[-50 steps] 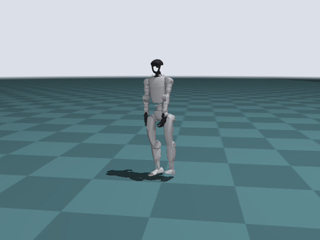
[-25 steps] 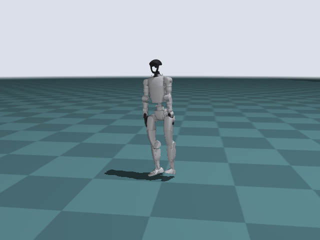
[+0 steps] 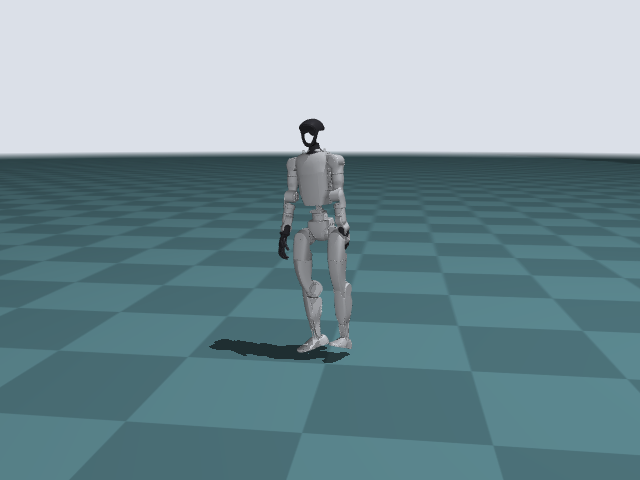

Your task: In place motions

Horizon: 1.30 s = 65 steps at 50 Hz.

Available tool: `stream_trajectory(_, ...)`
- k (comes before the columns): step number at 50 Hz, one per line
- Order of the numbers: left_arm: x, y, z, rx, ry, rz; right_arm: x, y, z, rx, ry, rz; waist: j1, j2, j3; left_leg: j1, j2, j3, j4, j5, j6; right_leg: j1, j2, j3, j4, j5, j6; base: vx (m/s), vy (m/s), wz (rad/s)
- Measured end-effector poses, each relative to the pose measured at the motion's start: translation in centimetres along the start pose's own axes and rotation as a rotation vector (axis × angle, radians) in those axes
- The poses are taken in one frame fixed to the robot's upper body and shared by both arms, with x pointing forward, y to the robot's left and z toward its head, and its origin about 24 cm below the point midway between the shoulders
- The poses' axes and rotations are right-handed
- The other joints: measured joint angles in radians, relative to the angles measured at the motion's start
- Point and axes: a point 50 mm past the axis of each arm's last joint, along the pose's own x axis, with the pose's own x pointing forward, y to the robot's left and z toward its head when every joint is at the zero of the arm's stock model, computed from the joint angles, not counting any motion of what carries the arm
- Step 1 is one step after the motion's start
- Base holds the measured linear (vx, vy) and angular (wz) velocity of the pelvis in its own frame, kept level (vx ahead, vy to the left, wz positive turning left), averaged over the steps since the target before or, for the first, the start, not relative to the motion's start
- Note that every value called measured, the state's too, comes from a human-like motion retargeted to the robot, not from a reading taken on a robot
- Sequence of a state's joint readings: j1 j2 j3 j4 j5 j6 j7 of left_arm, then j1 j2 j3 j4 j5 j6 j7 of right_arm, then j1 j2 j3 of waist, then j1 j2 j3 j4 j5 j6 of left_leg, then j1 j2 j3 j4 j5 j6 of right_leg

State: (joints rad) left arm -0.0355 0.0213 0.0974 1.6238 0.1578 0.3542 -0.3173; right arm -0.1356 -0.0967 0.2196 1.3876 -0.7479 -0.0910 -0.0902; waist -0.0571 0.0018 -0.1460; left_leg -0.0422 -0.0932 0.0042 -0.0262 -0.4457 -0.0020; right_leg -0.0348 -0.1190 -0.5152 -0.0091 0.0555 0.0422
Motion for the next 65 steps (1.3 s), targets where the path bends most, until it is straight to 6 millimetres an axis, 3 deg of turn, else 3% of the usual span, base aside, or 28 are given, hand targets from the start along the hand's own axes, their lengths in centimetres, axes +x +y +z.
stream_trajectory(2,-1.8,-1.7,6.2,0.106,-0.212,-0.057,-2.1,4.0,-6.4,0.081,0.367,0.211,0.003,-0.007,0.002,-0.009,-0.001,-0.011,0.005,0.005,-0.001,0.008,-0.002,-0.015,-0.004,-0.001,0.003,-0.03,-0.01,0.32)
stream_trajectory(4,-4.4,-3.9,11.7,0.217,-0.417,-0.083,-5.6,7.4,-11.5,0.202,0.691,0.407,0.003,-0.007,0.006,-0.019,0.0,-0.019,0.009,0.009,-0.002,0.01,-0.004,-0.029,-0.006,-0.002,0.006,-0.01,0.04,0.23)
stream_trajectory(6,-7.7,-5.9,16.3,0.347,-0.604,-0.07,-9.2,10.4,-14.9,0.369,0.907,0.546,0.003,-0.001,0.01,-0.027,0.001,-0.024,0.011,0.012,-0.002,0.013,-0.003,-0.04,-0.01,-0.002,0.007,0.0,0.08,0.15)
stream_trajectory(8,-11.3,-7.3,19.7,0.485,-0.768,-0.019,-11.7,12.8,-16.8,0.536,0.987,0.586,0.001,0.004,0.014,-0.035,-0.001,-0.031,0.015,0.016,-0.001,0.015,-0.004,-0.048,-0.014,-0.002,0.007,-0.03,0.06,0.12)
stream_trajectory(10,-14.8,-7.9,22.1,0.606,-0.904,0.061,-13.4,14.7,-17.9,0.665,0.99,0.55,-0.002,0.006,0.022,-0.04,-0.003,-0.037,0.018,0.019,-0.002,0.018,-0.006,-0.053,-0.017,-0.003,0.009,0.0,0.0,0.0)
stream_trajectory(13,-18.2,-7.8,23.8,0.715,-1.038,0.191,-15.0,16.6,-18.7,0.786,0.999,0.47,-0.002,0.004,0.028,-0.037,-0.01,-0.043,0.018,0.022,-0.001,0.025,-0.011,-0.059,-0.019,-0.004,0.01,0.0,0.0,0.0)
stream_trajectory(15,-19.0,-7.7,24.1,0.734,-1.081,0.248,-16.1,17.4,-19.1,0.829,1.055,0.427,0.002,0.002,0.027,-0.035,-0.013,-0.043,0.017,0.023,-0.001,0.027,-0.014,-0.059,-0.018,-0.005,0.009,0.0,0.0,0.0)
stream_trajectory(18,-17.3,-7.5,23.4,0.698,-1.049,0.249,-16.9,17.8,-19.4,0.865,1.166,0.382,0.015,0.008,0.023,-0.033,-0.014,-0.039,0.015,0.022,0.002,0.024,-0.012,-0.05,-0.019,-0.004,0.008,0.0,0.0,0.0)
stream_trajectory(20,-14.7,-7.1,22.0,0.649,-0.956,0.211,-16.4,17.5,-19.0,0.868,1.191,0.365,0.023,0.014,0.018,-0.03,-0.014,-0.038,0.013,0.02,0.004,0.022,-0.009,-0.044,-0.018,-0.004,0.006,0.0,0.0,0.0)
stream_trajectory(23,-9.2,-5.6,18.0,0.544,-0.708,0.144,-13.6,15.8,-17.3,0.786,1.106,0.348,0.029,0.017,0.006,-0.026,-0.015,-0.04,0.009,0.02,0.007,0.02,-0.006,-0.042,-0.018,-0.005,0.004,0.0,0.0,0.0)
stream_trajectory(26,-4.2,-2.8,11.2,0.393,-0.36,0.107,-9.6,12.7,-14.4,0.612,0.91,0.381,0.026,0.014,-0.005,-0.017,-0.016,-0.037,0.006,0.017,0.007,0.021,-0.005,-0.041,-0.016,-0.006,0.001,0.06,-0.05,0.04)
stream_trajectory(29,-1.4,0.1,2.7,0.189,0.022,0.094,-5.0,8.1,-10.0,0.39,0.642,0.399,0.017,0.012,-0.005,0.0,-0.014,-0.023,0.001,0.011,0.006,0.017,-0.004,-0.026,-0.011,-0.006,-0.005,0.04,-0.06,-0.22)
stream_trajectory(32,0.1,0.8,-4.9,-0.021,0.283,0.067,-1.2,2.8,-3.6,0.172,0.335,0.362,0.008,0.017,0.003,0.021,-0.006,0.007,-0.008,0.001,0.006,0.002,0.001,0.01,0.0,-0.001,-0.012,0.04,-0.03,-0.58)
stream_trajectory(35,1.3,0.2,-10.0,-0.165,0.317,-0.005,0.5,-1.4,3.6,0.024,0.031,0.297,0.008,0.025,0.002,0.035,0.004,0.043,-0.016,-0.011,0.005,-0.026,0.009,0.06,0.014,0.005,-0.017,0.03,0.02,-0.74)
stream_trajectory(40,1.8,-1.1,-15.8,-0.373,0.375,-0.081,-0.5,-6.0,12.8,-0.027,-0.392,0.231,0.017,0.029,0.004,0.045,0.016,0.076,-0.019,-0.023,0.003,-0.051,0.022,0.106,0.021,0.015,-0.021,-0.02,-0.01,-0.44)
stream_trajectory(42,1.5,-1.0,-17.4,-0.44,0.45,-0.063,-1.3,-6.6,14.8,-0.008,-0.5,0.227,0.011,0.022,0.003,0.043,0.018,0.073,-0.017,-0.021,0.0,-0.048,0.022,0.102,0.021,0.014,-0.02,0.0,-0.09,0.13)
stream_trajectory(44,1.2,-0.6,-17.5,-0.461,0.481,-0.036,-1.9,-6.8,15.7,0.0,-0.581,0.231,0.002,0.012,0.001,0.04,0.018,0.065,-0.014,-0.017,-0.002,-0.04,0.02,0.09,0.02,0.011,-0.018,0.01,-0.08,0.34)
stream_trajectory(46,1.2,0.1,-15.6,-0.409,0.437,-0.027,-2.2,-6.5,15.6,-0.01,-0.627,0.24,-0.006,0.004,0.0,0.034,0.018,0.056,-0.01,-0.013,-0.005,-0.032,0.017,0.077,0.018,0.008,-0.016,-0.03,-0.05,0.36)
stream_trajectory(49,0.8,1.3,-10.0,-0.241,0.312,-0.025,-1.5,-5.4,12.8,-0.025,-0.57,0.231,0.002,-0.006,0.001,0.023,0.016,0.045,-0.005,-0.006,-0.007,-0.024,0.012,0.057,0.015,0.006,-0.013,-0.08,-0.02,0.29)
stream_trajectory(53,-1.1,1.7,-0.5,0.006,0.1,0.013,0.1,-1.3,4.8,0.032,-0.205,0.258,0.028,-0.022,0.006,0.02,0.011,0.03,0.0,0.001,-0.008,-0.004,0.006,0.028,0.008,0.005,-0.009,-0.09,-0.01,0.23)
stream_trajectory(56,-3.3,0.1,7.2,0.182,-0.121,0.044,-0.9,3.0,-2.5,0.121,0.185,0.36,0.027,-0.028,0.014,0.02,0.009,0.018,0.003,0.007,-0.007,0.013,0.003,0.005,0.003,0.005,-0.006,-0.06,0.0,0.26)
stream_trajectory(60,-9.0,-3.0,16.7,0.511,-0.491,0.109,-5.7,8.0,-10.9,0.323,0.701,0.481,0.032,-0.026,0.024,0.016,0.007,0.008,0.006,0.012,-0.004,0.022,0.001,-0.011,-0.001,0.005,-0.002,-0.01,0.04,0.03)
stream_trajectory(63,-14.5,-5.0,21.4,0.711,-0.775,0.228,-8.9,11.2,-14.3,0.515,0.876,0.481,0.035,-0.023,0.023,0.006,0.004,0.004,0.007,0.015,-0.002,0.019,-0.003,-0.02,-0.004,0.006,0.001,0.0,0.05,0.03)
stream_trajectory(65,-17.8,-6.0,23.2,0.772,-0.945,0.298,-10.3,12.8,-15.5,0.607,0.905,0.473,0.031,-0.021,0.023,-0.001,0.001,-0.002,0.009,0.016,-0.001,0.018,-0.006,-0.025,-0.006,0.006,0.003,0.0,0.0,0.0)
